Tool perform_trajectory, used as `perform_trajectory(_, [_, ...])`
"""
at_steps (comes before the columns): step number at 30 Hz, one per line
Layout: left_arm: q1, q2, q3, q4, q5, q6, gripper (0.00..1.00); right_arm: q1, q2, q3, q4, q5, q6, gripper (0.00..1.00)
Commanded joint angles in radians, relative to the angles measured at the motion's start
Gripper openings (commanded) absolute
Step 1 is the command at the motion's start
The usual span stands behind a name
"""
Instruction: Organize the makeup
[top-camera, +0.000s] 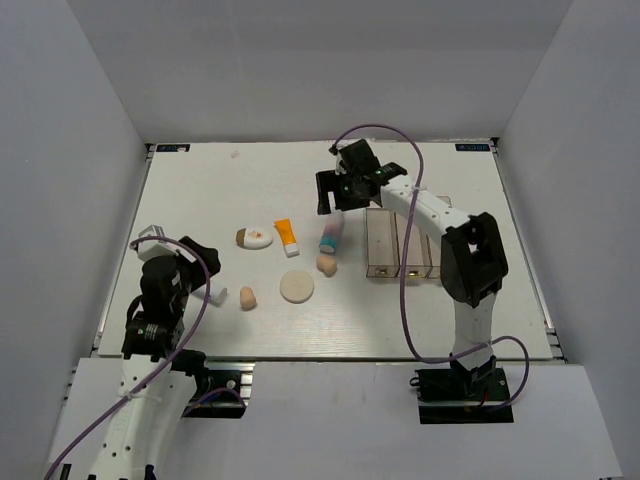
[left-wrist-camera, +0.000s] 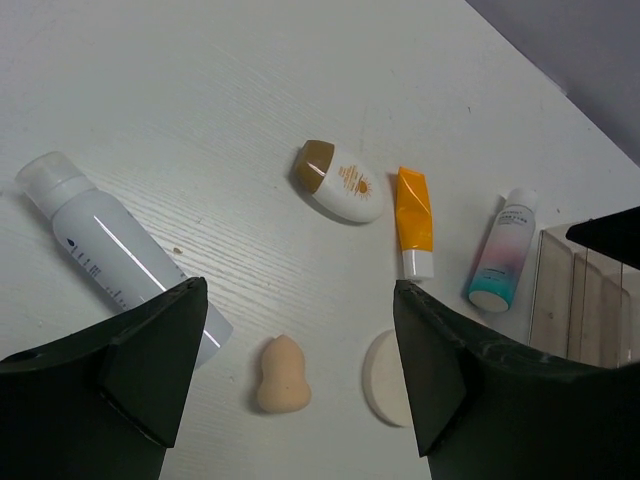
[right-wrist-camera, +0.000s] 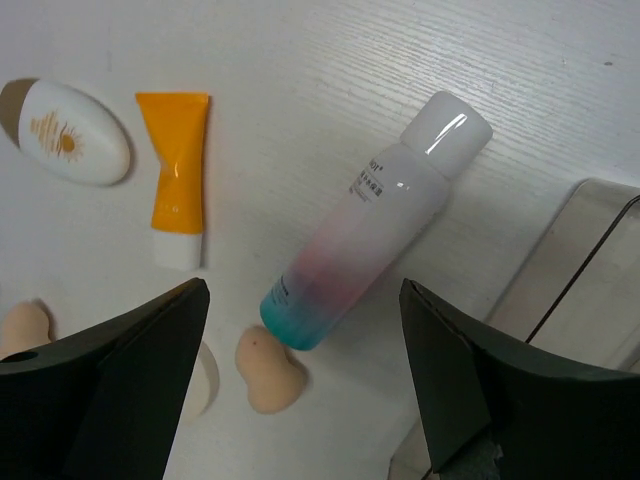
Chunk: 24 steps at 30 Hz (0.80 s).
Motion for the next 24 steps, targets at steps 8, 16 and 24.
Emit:
perform_trajectory(8, [-0.001, 0.018, 0.028, -0.016, -0.015, -0.003, 0.85, 0.046, 0.107, 0.057, -0.023, 0.173, 0.143, 0.71])
perform_trajectory(16, [-0.001, 0.057, 0.019, 0.002, 0.002, -0.005, 0.85, 0.051, 0.15, 0.07, -0.016, 0.216, 0.128, 0.66])
perform_trajectory(24, [-0.001, 0.067, 0.008, 0.016, -0.006, -0.011, 0.85, 0.049, 0.214, 0.073, -0.002, 0.218, 0.119, 0.68])
